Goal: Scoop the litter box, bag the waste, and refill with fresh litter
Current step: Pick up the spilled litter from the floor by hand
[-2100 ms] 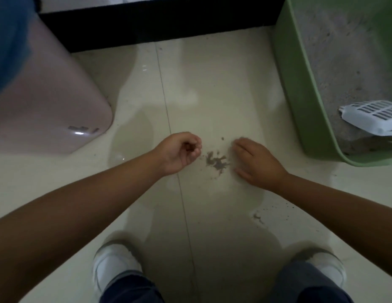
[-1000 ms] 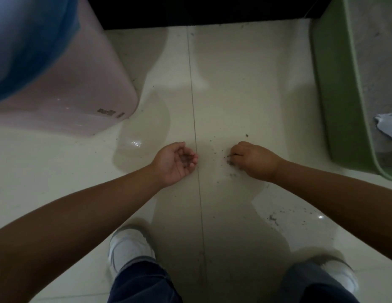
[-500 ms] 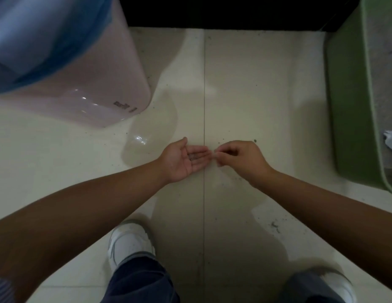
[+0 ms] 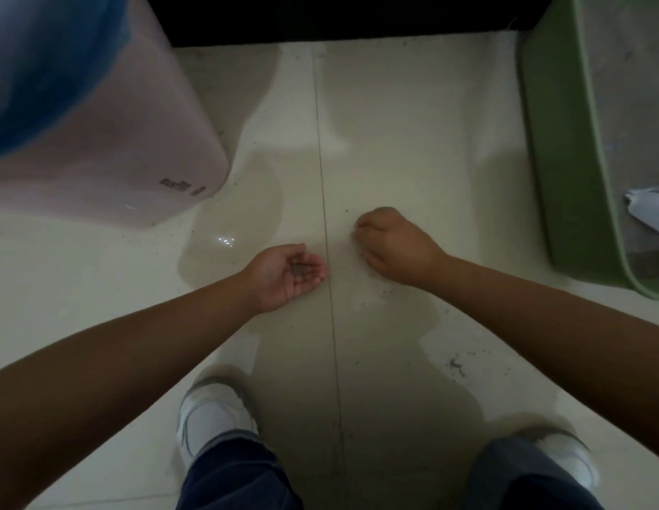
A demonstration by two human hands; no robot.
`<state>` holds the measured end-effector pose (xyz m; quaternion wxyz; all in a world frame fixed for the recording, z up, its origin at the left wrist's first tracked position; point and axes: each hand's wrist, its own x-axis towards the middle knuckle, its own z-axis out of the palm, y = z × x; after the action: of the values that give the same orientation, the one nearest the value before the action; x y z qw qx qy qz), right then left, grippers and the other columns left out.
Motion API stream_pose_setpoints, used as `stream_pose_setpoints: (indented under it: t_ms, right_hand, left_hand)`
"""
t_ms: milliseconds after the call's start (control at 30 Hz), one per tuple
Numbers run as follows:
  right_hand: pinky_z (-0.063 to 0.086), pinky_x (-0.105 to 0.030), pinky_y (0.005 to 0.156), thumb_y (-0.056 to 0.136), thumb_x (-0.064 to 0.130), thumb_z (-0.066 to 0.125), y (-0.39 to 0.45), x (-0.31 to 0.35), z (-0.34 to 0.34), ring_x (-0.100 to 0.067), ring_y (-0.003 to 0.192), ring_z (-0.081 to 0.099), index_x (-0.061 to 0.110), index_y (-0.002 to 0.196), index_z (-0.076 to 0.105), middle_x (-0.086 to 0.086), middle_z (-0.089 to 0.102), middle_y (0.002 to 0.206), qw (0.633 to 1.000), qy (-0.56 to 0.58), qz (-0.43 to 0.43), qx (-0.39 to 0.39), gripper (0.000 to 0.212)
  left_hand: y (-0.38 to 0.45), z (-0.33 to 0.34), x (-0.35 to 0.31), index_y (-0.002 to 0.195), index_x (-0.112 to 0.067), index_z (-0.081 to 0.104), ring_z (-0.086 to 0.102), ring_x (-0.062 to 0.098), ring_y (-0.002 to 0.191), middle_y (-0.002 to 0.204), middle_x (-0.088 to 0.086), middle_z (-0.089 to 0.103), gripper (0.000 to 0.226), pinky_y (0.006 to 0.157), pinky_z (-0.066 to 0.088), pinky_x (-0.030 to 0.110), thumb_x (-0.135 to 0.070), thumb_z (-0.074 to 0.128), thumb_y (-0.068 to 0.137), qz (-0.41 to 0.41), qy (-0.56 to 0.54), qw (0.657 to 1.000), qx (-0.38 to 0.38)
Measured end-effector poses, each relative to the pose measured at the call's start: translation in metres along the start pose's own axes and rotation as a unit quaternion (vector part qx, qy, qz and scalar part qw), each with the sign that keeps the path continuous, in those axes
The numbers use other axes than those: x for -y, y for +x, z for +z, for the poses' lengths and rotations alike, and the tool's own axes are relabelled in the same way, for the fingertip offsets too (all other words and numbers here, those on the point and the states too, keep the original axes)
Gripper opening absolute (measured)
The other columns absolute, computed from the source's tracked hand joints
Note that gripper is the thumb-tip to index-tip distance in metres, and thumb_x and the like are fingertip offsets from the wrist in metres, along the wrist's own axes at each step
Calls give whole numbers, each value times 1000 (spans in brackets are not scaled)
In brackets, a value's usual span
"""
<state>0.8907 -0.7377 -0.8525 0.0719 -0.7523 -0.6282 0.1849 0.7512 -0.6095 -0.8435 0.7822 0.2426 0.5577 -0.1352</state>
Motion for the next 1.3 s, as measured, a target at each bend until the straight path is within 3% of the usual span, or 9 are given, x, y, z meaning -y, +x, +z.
stream_pose_setpoints:
  t_ms: [133,300,400,467,733,900,1033,1167,1300]
  right_hand:
    - [58,-40,60,77,16,37,-3,5,12,-38,74,64,-8,77,65,-24,65,85,996,-16,-23,82,37]
    - [52,-39,78,86,1,48,-27,1,1,-35,98,55,-8,96,62,-20,58,105,990,-22,-23,138,19]
    - [53,-27,50,74,6,43,-32,-6,-7,-32,64,63,-1,60,64,-15,64,71,985,1,-48,164,26]
    - [53,-28,45,70,13,37,-19,-8,-5,-32,57,62,0,56,63,-16,63,64,991,-17,-32,132,32]
    - [58,-30,54,67,17,33,30,-2,5,-32,71,68,-8,83,69,-21,69,85,994,-84,-27,57,47]
    - [38,-31,93,98,18,28,-5,-25,4,-27,115,49,2,121,47,-14,48,126,987,-156,-24,29,35]
    - [41,-38,97,96,22,26,-34,-40,6,-30,114,46,0,119,49,-15,49,123,994,-82,45,51,40]
    - [54,-34,75,83,17,37,-52,-20,4,-32,91,57,-10,91,64,-22,64,94,993,-18,95,68,39]
    - [54,-41,86,88,24,31,-59,-5,8,-34,100,60,-8,109,60,-21,61,110,993,-19,81,79,47]
  left_hand:
    - [-2,2,3,63,-2,53,59,12,35,42,6,60,44,38,48,14,-18,35,99,-7,20,1000,-22]
    - [-2,3,0,69,1,52,61,14,37,44,8,62,41,39,50,16,-18,34,99,3,-11,1000,-18]
    - [-1,0,-3,66,5,62,67,19,45,52,13,66,51,45,54,22,-21,33,100,-5,-23,1000,9]
    - [2,-5,-3,57,8,69,70,24,53,60,18,69,65,51,57,27,-25,32,100,-14,-39,999,36]
    - [3,-8,-5,48,5,69,70,22,52,57,17,68,76,51,56,24,-34,30,100,-13,1,999,29]
    - [4,0,-4,46,4,68,69,22,50,55,16,67,73,49,55,23,-31,34,99,-5,-11,1000,23]
    - [2,10,-2,45,3,68,69,21,50,54,15,67,72,49,55,22,-31,35,99,-7,-7,999,46]
    - [1,14,-2,48,4,68,69,21,50,55,16,67,70,49,55,22,-31,35,99,-6,-7,999,52]
    - [0,12,-4,66,6,62,68,20,47,52,14,66,55,47,54,21,-29,35,99,15,-22,999,23]
